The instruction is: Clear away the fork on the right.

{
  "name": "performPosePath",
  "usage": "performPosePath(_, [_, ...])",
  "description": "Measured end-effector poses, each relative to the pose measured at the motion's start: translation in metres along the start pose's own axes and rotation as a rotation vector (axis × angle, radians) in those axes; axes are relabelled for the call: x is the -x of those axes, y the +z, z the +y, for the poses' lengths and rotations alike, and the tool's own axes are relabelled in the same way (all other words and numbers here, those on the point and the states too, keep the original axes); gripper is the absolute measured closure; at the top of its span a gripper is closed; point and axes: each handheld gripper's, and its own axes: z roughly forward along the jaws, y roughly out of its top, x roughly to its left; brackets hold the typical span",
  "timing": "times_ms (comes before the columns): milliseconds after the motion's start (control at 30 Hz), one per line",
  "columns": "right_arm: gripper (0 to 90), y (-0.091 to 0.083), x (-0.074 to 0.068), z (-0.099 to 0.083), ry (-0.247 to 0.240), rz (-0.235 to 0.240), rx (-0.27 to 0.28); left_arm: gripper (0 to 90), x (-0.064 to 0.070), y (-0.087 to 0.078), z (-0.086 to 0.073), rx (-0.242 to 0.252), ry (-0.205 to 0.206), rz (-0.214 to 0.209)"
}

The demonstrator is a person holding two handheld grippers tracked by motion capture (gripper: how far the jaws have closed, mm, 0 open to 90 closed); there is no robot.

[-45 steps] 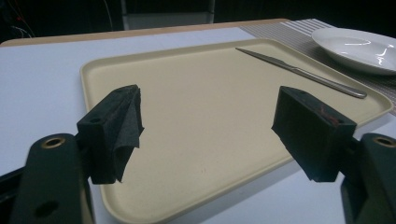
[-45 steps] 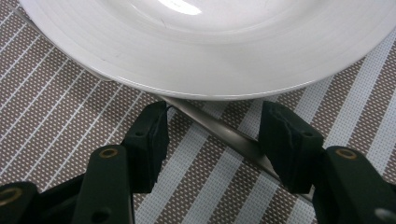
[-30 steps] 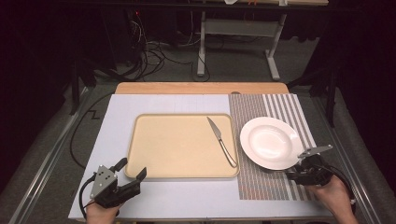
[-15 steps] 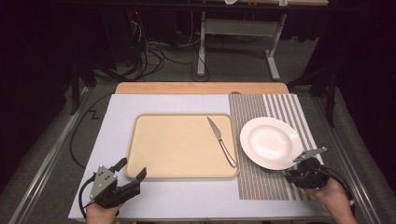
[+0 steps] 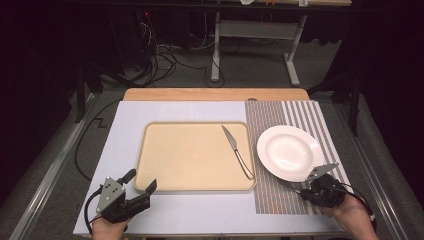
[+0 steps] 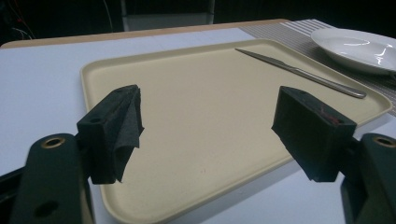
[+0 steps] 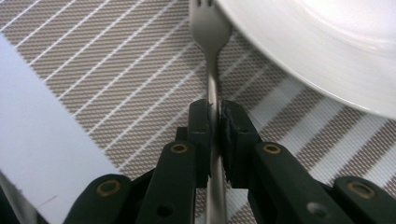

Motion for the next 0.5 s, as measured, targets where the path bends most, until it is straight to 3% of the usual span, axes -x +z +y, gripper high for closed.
performPosePath(100, [84.1, 0.000, -0.005, 0.003, -0.024, -0.012, -0.019, 24.9, 0.000, 0.000, 0.000, 0.000, 0.001, 0.000])
performPosePath(367, [84.7, 0.000, -0.007, 0.004, -0.031, -0.025, -0.016, 24.9, 0.000, 0.000, 0.000, 0.000, 0.000, 0.000])
performPosePath(400, [84.8, 0.002, -0.009, 0.005, -0.040, 0.034, 0.004, 24.9, 0.000, 0.000, 0.000, 0.000, -0.001, 0.000])
performPosePath(500, [84.9, 0.003, -0.014, 0.009, -0.060, 0.037, 0.003, 24.9, 0.000, 0.000, 0.000, -0.001, 0.000, 0.000])
